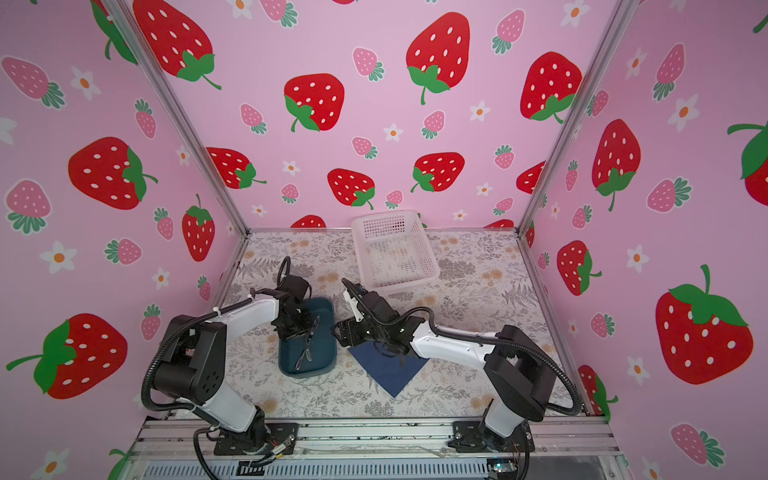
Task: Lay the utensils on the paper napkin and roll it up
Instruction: 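Close the left gripper on the fork and lift it from the tray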
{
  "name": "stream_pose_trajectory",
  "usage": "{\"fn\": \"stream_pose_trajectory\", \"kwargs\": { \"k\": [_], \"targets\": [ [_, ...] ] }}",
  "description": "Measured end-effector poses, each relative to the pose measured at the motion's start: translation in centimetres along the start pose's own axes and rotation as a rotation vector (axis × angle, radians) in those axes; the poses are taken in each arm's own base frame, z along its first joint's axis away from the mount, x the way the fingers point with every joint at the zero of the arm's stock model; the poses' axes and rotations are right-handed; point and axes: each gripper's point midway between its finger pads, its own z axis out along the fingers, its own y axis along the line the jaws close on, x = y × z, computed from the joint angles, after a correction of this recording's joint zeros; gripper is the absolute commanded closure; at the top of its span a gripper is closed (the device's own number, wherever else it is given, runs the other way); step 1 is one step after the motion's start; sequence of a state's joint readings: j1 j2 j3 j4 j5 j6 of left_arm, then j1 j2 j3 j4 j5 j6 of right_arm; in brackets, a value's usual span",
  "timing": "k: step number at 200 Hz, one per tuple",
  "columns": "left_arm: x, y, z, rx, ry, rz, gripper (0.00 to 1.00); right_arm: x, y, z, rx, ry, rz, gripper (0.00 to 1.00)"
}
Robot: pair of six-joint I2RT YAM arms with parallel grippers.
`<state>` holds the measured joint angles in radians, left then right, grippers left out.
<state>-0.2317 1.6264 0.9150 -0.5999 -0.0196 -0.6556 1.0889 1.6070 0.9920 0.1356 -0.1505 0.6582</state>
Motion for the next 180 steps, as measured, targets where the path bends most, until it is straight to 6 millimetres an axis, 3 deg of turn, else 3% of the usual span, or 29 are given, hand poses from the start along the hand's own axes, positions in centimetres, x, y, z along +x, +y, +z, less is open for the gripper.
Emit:
{"fn": "stream_pose_trajectory", "kwargs": {
  "k": [84,142,180],
  "targets": [
    [1.4,0.6,0.0,-0.011,0.025,0.012,0.82,0.3,-0.2,0.0,0.002,0.004,0.005,0.27],
    [1.6,0.4,0.1,-0.002,0.039,0.012,0.84,0.9,-0.6,0.1,0.012,0.015,0.014,0.27],
    [1.7,0.4,0.2,-0.001,0.042,0.008,0.89,0.9,-1.2,-0.7,0.040,-0.008,0.031,0.27]
  ]
}}
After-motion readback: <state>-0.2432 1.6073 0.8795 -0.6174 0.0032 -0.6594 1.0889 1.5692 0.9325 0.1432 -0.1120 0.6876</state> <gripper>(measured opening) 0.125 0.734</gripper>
